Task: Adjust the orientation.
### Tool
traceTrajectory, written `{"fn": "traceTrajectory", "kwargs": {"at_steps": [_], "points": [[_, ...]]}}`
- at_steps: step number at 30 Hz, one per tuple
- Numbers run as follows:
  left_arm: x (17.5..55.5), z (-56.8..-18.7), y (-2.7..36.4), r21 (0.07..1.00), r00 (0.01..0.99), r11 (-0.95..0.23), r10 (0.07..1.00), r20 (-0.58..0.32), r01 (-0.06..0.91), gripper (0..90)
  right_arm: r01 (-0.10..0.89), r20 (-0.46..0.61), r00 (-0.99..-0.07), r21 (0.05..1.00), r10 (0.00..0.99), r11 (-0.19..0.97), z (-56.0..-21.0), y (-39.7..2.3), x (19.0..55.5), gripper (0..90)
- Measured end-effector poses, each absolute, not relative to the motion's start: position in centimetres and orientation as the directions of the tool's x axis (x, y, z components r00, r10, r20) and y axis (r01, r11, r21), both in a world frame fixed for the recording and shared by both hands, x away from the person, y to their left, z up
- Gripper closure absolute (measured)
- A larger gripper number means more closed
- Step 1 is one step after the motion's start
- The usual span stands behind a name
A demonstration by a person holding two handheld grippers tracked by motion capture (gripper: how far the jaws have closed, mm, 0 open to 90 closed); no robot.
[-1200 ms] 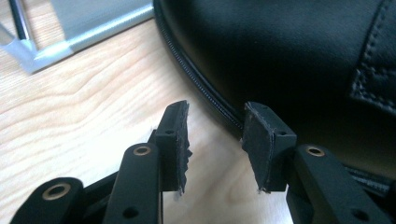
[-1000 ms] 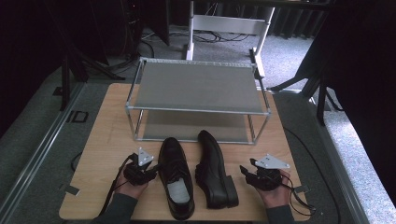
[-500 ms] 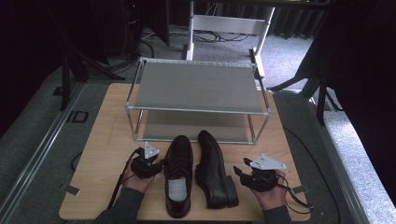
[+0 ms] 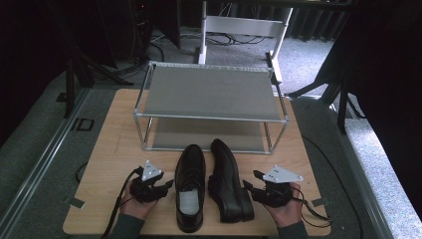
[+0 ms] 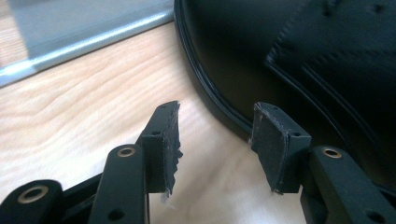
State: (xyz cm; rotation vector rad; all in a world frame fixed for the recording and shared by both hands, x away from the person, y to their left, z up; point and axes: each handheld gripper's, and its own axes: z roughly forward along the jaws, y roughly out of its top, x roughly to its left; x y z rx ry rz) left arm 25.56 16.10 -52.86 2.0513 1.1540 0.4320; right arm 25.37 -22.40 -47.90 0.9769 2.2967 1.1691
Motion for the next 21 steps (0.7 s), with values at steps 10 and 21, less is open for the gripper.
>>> {"fn": "traceTrajectory", "kwargs": {"at_steps": [10,21], "points": [[23.0,-52.7,16.7,0.752,0.542,-0.309,0.837,-0.075,0.582,51.5,0.381,-0.034,-0.727,0.811,0.686,0.444,-47.5,-20.7,24.0,42.8],[23.5,-53.3,15.8,0.744,0.563,-0.335,0.823,-0.067,0.579,50.8,0.413,0.005,-0.738,0.794,0.675,0.446,-48.8,-20.1,24.4,42.4]]}}
